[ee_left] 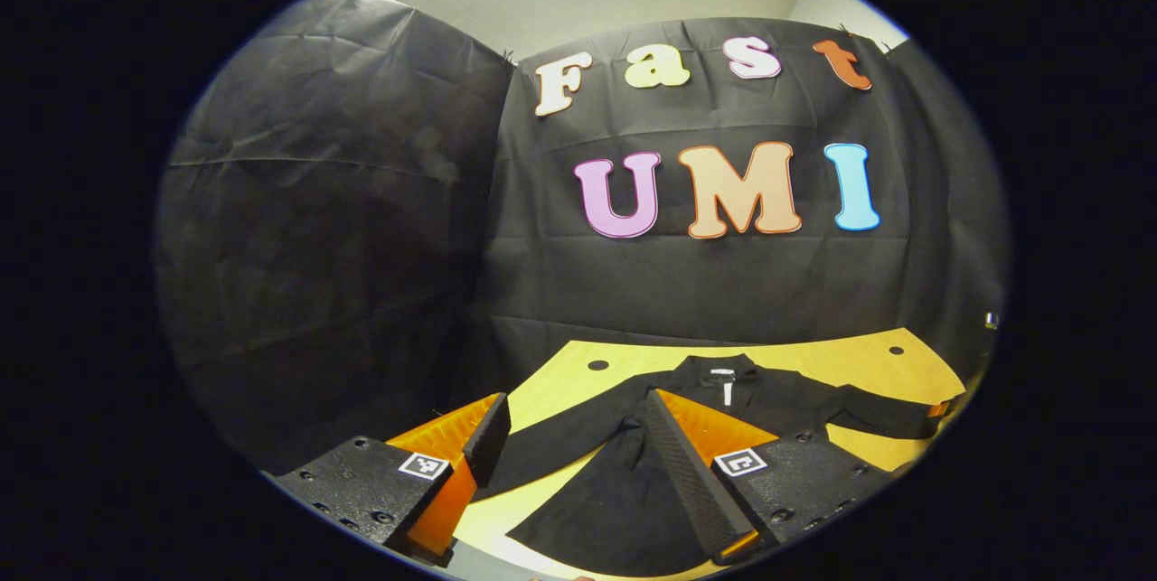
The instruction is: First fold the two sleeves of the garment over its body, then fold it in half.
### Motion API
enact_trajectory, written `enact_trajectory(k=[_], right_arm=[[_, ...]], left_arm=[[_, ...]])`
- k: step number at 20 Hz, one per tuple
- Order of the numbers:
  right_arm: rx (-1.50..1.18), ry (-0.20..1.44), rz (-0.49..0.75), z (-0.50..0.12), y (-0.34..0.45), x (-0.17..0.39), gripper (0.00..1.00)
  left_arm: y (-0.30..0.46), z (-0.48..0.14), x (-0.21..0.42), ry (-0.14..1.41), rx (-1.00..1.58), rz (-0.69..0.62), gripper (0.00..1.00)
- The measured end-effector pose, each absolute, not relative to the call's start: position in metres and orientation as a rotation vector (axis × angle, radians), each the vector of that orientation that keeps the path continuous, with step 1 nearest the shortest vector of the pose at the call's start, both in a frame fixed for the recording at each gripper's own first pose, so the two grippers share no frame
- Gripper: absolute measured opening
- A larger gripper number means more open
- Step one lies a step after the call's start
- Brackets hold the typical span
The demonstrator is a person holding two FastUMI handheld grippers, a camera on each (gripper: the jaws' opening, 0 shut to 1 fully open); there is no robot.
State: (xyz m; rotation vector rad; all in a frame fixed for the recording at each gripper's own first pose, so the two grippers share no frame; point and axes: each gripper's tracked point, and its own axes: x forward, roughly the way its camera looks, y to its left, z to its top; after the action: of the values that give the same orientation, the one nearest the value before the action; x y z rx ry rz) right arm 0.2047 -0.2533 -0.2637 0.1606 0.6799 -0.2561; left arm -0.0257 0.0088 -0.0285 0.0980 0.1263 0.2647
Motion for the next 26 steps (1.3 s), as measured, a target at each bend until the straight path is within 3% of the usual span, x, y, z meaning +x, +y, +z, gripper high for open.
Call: enact_trajectory(k=[7, 8, 9, 11, 14, 15, 16, 17, 19, 20, 26], right_arm=[[0.022, 0.704, -0.238, -0.289, -0.257, 0.205, 0.97], [-0.016, 0.696, -0.225, -0.287, -0.257, 0.205, 0.92], [-0.002, 0.702, -0.22, -0.288, -0.254, 0.205, 0.94], [0.03, 0.697, -0.226, -0.287, -0.249, 0.206, 0.82], [0.029, 0.702, -0.196, -0.288, -0.247, 0.204, 0.46], [0.03, 0.705, -0.181, -0.289, -0.243, 0.203, 0.39], [0.034, 0.708, -0.171, -0.289, -0.242, 0.203, 0.24], [0.04, 0.715, -0.17, -0.29, -0.241, 0.204, 0.17], [0.06, 0.725, -0.163, -0.289, -0.237, 0.203, 0.13], [0.066, 0.724, -0.165, -0.289, -0.238, 0.204, 0.04], [-0.005, 0.717, -0.174, -0.288, -0.239, 0.204, 0.03]], left_arm=[[0.008, -0.041, -0.033, 0.154, 0.08, 0.269, 0.94], [0.008, -0.042, -0.034, 0.154, 0.072, 0.269, 0.9], [0.008, -0.043, -0.034, 0.155, 0.063, 0.271, 0.91], [0.008, -0.045, -0.036, 0.159, 0.05, 0.275, 0.9], [0.008, -0.048, -0.04, 0.159, 0.04, 0.278, 0.94], [0.008, -0.047, -0.04, 0.158, 0.037, 0.28, 0.93], [0.008, -0.048, -0.041, 0.158, 0.034, 0.282, 0.93], [0.008, -0.048, -0.041, 0.159, 0.032, 0.283, 0.94], [0.007, -0.048, -0.045, 0.16, 0.027, 0.285, 0.93], [0.006, -0.048, -0.047, 0.157, 0.028, 0.286, 0.93], [0.004, -0.046, -0.05, 0.148, 0.029, 0.299, 0.94]])
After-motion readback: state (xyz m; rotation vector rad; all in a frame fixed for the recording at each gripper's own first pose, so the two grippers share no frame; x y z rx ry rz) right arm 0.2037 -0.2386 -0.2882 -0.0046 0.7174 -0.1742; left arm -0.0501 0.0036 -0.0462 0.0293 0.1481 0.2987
